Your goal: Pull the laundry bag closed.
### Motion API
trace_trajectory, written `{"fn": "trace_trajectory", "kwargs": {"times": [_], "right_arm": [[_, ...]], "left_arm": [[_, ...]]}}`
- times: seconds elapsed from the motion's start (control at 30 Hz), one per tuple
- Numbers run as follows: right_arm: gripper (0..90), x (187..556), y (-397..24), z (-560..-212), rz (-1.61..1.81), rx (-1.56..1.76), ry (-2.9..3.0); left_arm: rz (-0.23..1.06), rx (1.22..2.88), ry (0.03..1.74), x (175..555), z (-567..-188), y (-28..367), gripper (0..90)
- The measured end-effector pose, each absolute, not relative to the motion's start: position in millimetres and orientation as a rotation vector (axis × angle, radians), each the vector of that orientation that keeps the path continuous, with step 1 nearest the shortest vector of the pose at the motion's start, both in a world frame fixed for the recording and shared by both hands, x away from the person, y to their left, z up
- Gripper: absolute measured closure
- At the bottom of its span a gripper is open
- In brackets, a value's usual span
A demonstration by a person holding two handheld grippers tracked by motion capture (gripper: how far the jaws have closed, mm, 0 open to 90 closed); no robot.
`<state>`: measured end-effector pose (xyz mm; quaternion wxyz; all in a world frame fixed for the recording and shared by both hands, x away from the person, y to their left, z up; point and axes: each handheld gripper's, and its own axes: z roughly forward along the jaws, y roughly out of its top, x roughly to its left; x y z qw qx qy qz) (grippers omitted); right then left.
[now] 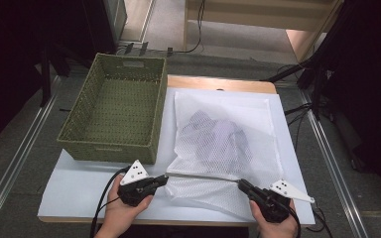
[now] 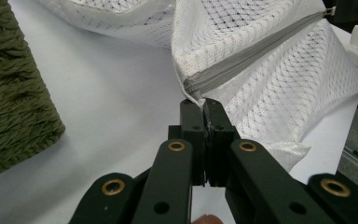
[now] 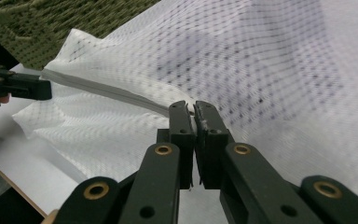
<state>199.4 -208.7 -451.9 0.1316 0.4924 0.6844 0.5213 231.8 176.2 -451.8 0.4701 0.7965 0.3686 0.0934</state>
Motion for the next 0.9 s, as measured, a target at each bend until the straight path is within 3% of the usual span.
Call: {"fn": "trace_trajectory", "kwargs": {"times": [0.9], "right_arm": [[87.9,187,-300,-452,1.36,1.583,1.781]], "left_arm": [[0.202,1.979,0.894,232,-456,172,89.3]]}}
